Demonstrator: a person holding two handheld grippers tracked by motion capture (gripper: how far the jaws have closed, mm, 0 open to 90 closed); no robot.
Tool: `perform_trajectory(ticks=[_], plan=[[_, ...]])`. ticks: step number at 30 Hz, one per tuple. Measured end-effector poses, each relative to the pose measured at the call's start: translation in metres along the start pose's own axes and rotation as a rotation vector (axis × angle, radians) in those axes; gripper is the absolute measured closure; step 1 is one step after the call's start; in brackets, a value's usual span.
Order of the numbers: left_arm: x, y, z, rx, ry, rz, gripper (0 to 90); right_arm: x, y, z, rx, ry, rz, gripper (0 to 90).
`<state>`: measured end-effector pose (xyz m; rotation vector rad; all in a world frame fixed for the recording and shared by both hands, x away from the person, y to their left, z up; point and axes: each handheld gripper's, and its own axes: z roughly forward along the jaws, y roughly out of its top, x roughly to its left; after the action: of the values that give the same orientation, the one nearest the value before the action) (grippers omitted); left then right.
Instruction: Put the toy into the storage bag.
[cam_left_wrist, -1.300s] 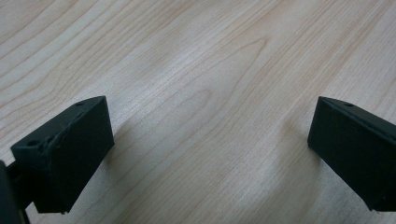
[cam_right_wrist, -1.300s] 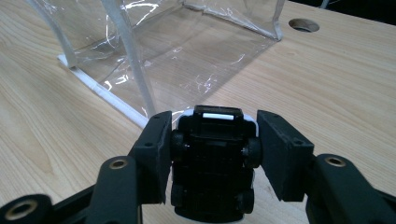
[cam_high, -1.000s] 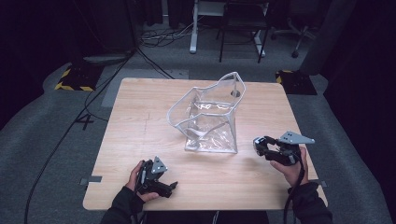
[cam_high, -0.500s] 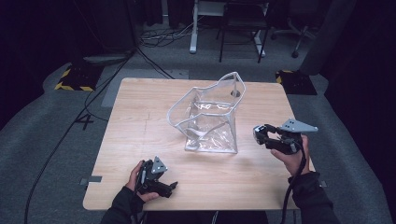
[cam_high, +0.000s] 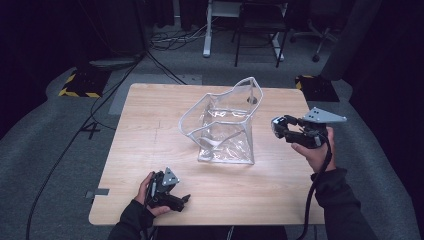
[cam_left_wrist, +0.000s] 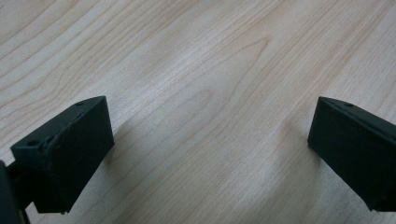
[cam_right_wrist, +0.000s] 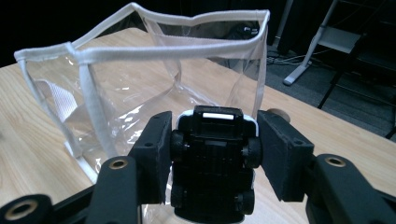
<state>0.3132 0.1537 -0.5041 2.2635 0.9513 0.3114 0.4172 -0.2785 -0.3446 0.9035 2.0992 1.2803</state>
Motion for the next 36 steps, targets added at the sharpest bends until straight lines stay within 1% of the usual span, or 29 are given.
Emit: perform_trajectory(ticks=[2,3,5,7,8,10,11,12,15,16,19,20,22,24,28,29,30,32,33,34,36], plan=[[0.0,0.0,0.0,-0.001,0.0,0.0,0.3,-0.004,0.008,0.001,-0.007,-0.007,0.004,48.1],[0.0,0.0,0.0,-0.001,0.0,0.0,0.3,-0.004,0.008,0.001,-0.007,-0.007,0.004,48.1],[0.0,0.0,0.0,0.0,0.0,0.0,0.3,-0.006,0.014,0.001,-0.012,-0.008,0.01,48.0],[0.0,0.0,0.0,0.0,0.0,0.0,0.3,-0.008,0.019,0.001,-0.021,0.004,0.026,48.0],[0.0,0.0,0.0,-0.001,0.0,0.0,0.3,-0.008,0.021,0.002,-0.023,0.007,0.027,48.0],[0.0,0.0,0.0,-0.001,0.0,-0.001,0.4,-0.008,0.023,0.002,-0.024,0.006,0.022,48.0],[0.0,0.0,0.0,-0.001,0.0,0.0,0.3,-0.007,0.027,0.004,-0.017,0.003,0.013,48.0],[0.0,0.0,0.0,-0.001,0.0,0.0,0.3,-0.006,0.029,0.005,-0.024,0.006,0.027,48.0],[0.0,0.0,0.0,0.0,0.0,0.0,0.3,-0.007,0.032,0.006,-0.028,0.017,0.02,48.0],[0.0,0.0,0.0,-0.001,0.0,0.0,0.3,-0.005,0.036,0.008,-0.026,0.011,0.003,48.0],[0.0,0.0,0.0,-0.001,0.0,0.0,0.3,-0.003,0.04,0.009,-0.024,0.011,0.003,48.0],[0.0,0.0,0.0,-0.001,0.0,0.0,0.3,-0.002,0.044,0.011,-0.029,0.01,-0.013,48.0],[0.0,0.0,0.0,-0.001,0.0,0.0,0.3,-0.001,0.046,0.011,-0.027,0.007,-0.009,48.0],[0.0,0.0,0.0,0.0,0.0,0.0,0.3,0.0,0.052,0.013,-0.03,0.006,-0.033,48.1],[0.0,0.0,0.0,0.0,0.0,0.0,0.3,0.001,0.057,0.016,-0.033,0.011,-0.033,48.0],[0.0,0.0,0.0,0.0,0.0,0.0,0.3,0.001,0.059,0.017,-0.043,0.02,-0.039,48.0],[0.0,0.0,0.0,0.0,0.0,0.0,0.3,0.003,0.063,0.018,-0.043,0.025,-0.032,48.0],[0.0,0.0,0.0,0.0,0.0,0.0,0.4,0.003,0.064,0.018,-0.045,0.022,-0.041,48.0],[0.0,0.0,0.0,0.0,0.0,0.0,0.3,0.005,0.067,0.019,-0.052,0.027,-0.027,48.0],[0.0,0.0,0.0,0.0,0.0,0.0,0.3,0.005,0.067,0.019,-0.052,0.027,-0.027,48.0],[0.0,0.0,0.0,0.0,0.0,0.0,0.3,0.007,0.07,0.022,-0.05,0.028,-0.037,48.0]])
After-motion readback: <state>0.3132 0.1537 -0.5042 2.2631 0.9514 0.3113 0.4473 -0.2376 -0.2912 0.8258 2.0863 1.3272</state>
